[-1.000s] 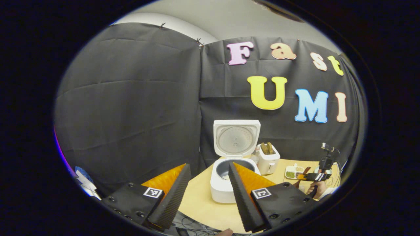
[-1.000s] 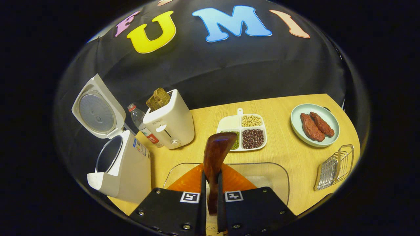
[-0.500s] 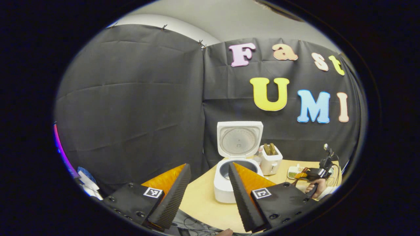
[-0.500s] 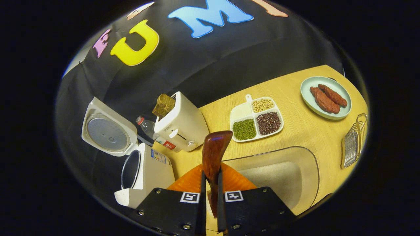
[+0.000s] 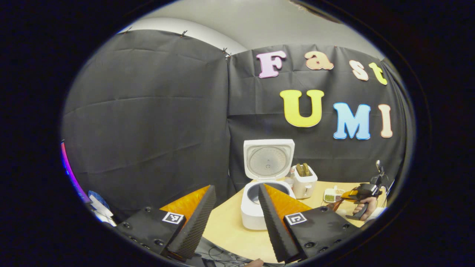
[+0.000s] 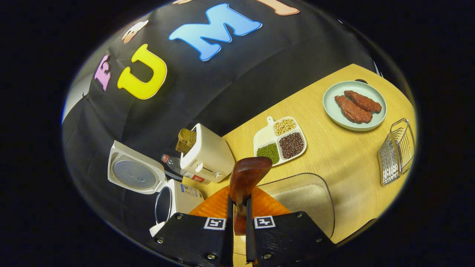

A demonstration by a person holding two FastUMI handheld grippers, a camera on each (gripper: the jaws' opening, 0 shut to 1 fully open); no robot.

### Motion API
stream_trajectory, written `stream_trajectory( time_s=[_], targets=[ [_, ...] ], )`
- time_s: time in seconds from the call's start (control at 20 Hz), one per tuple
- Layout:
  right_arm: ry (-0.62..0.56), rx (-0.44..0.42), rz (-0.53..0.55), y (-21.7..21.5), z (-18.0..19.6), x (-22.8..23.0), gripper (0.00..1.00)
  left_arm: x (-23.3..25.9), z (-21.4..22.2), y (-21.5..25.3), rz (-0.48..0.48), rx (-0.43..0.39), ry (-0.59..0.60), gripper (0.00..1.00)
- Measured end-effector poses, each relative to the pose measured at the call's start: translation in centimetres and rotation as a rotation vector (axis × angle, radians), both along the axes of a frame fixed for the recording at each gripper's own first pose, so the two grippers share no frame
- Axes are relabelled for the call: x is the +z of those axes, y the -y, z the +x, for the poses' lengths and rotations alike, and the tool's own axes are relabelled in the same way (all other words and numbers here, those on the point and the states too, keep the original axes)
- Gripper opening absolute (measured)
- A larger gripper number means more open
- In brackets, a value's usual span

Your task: Close the left gripper, press the button to open the rice cooker; take a wooden spoon from the chopstick holder with the right hand, scoop a spoonful of rice and pour it into the rice cooker, then put the wooden spoon back into the chopstick holder.

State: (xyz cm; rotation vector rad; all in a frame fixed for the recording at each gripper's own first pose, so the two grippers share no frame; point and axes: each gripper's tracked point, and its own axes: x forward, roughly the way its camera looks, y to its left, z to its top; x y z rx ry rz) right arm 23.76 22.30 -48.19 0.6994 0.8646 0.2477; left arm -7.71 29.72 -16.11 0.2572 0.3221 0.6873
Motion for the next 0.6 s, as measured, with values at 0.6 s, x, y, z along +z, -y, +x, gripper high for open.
stream_trajectory(
  time_s=[0.6],
  targets=[
    [0.125,-0.040,0.152,0.3,-0.7,11.5,0.14,1.3,-0.2,1.4,0.012,-0.047,0.038,0.77]
  ],
)
